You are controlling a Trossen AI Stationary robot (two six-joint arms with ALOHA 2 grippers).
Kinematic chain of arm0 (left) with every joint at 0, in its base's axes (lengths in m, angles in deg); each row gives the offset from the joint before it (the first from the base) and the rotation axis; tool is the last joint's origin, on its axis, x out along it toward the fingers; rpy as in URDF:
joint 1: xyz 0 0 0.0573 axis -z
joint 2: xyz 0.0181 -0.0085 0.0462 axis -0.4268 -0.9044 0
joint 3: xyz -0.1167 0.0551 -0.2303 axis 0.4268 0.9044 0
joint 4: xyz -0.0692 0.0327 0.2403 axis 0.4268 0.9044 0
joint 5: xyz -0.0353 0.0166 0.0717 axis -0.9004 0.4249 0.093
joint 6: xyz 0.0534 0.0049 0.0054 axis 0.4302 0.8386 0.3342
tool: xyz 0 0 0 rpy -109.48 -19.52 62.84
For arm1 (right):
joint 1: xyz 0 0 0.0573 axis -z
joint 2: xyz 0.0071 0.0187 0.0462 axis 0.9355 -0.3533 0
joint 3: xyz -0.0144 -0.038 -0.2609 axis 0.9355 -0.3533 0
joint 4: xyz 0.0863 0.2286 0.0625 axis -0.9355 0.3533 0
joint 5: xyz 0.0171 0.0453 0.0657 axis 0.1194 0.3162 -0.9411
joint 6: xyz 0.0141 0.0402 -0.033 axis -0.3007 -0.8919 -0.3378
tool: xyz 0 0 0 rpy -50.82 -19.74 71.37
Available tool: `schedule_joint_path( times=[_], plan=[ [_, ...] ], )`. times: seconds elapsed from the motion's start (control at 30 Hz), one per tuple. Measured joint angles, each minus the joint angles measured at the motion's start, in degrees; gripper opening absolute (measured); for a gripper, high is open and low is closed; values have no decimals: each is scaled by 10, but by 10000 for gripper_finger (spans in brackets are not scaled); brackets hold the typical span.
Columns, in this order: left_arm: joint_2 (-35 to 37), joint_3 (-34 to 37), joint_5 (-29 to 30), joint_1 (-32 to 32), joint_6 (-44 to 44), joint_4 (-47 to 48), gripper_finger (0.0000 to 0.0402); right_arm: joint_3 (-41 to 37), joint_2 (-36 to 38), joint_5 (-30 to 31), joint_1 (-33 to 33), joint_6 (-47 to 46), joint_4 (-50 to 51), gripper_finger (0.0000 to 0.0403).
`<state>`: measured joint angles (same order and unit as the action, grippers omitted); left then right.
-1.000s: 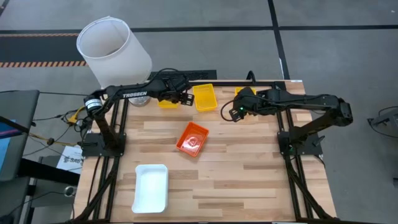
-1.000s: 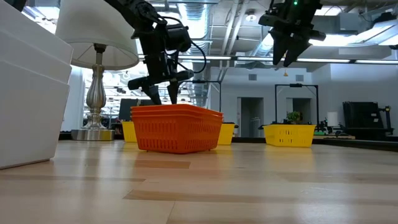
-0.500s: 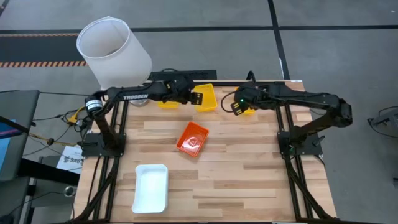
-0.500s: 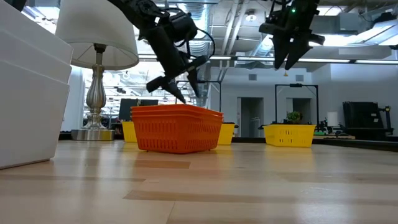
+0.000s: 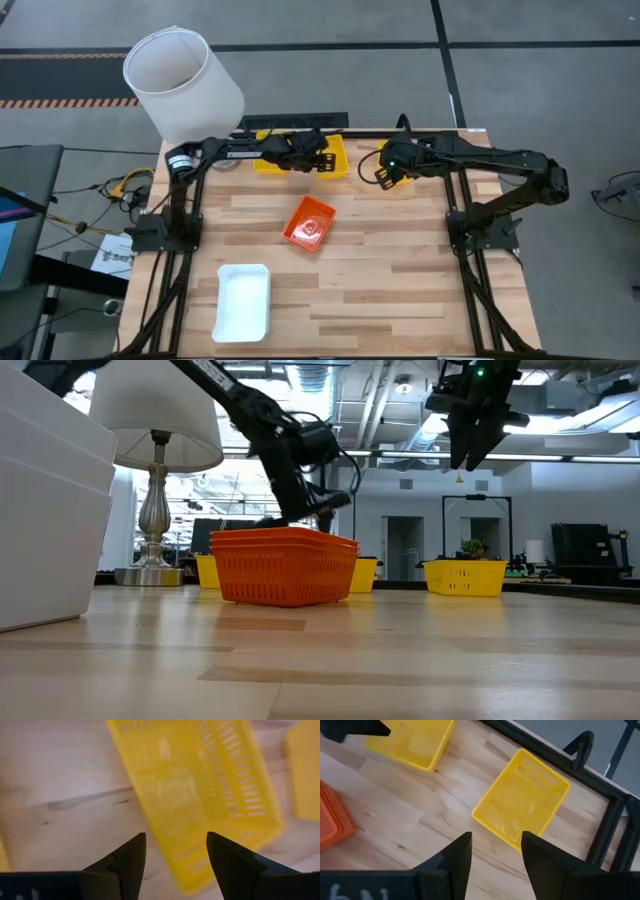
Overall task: Stack baskets by color
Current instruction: Stack the middle yellow bin on the left yellow bin
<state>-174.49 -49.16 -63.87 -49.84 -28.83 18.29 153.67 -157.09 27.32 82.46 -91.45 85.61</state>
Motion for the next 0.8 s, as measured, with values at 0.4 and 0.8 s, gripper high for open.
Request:
schedule_joint_path(
  times=[0.4, 0.8],
  plan=[
    [-51, -60, 1, 0, -30, 36, 125, -1, 37, 9, -16, -12, 49, 185],
    [-37, -76, -13, 5, -22, 41, 3, 0, 106, 50, -14, -15, 83, 167]
  ],
)
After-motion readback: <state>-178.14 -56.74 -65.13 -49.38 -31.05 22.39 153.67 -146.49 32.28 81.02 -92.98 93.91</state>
